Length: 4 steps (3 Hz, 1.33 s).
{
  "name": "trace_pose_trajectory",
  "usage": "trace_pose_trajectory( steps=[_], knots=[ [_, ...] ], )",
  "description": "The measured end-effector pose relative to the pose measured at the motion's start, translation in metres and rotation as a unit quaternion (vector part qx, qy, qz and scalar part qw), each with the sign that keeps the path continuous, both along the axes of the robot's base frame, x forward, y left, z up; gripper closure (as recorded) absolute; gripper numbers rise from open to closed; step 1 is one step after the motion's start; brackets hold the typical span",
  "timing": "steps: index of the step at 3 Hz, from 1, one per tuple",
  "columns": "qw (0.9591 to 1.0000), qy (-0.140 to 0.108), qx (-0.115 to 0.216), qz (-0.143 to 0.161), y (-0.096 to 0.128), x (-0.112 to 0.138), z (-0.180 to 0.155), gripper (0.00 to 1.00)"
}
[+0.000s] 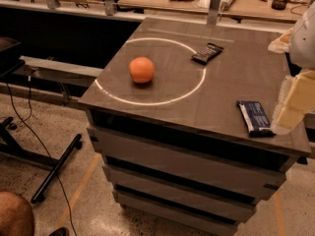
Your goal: Move rxbar blueberry near rxbar chocolate
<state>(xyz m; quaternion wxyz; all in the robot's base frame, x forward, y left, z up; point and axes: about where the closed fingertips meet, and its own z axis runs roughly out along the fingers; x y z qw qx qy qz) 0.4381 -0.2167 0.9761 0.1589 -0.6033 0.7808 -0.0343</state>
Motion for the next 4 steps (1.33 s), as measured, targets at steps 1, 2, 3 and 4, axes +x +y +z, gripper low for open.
trace_pose_trajectory(
  steps=[1,2,3,4],
  knots=[
    [1.0000,0.000,0.000,0.000,0.000,0.000,0.000,0.00],
    [1.0000,-0.002,0.000,-0.005,0.000,0.001,0.001,0.00],
    [0.9992,-0.004,0.003,-0.039,-0.006,0.007,-0.003,0.00],
    [0.9908,-0.006,0.012,-0.135,-0.023,0.025,-0.022,0.00]
  ],
)
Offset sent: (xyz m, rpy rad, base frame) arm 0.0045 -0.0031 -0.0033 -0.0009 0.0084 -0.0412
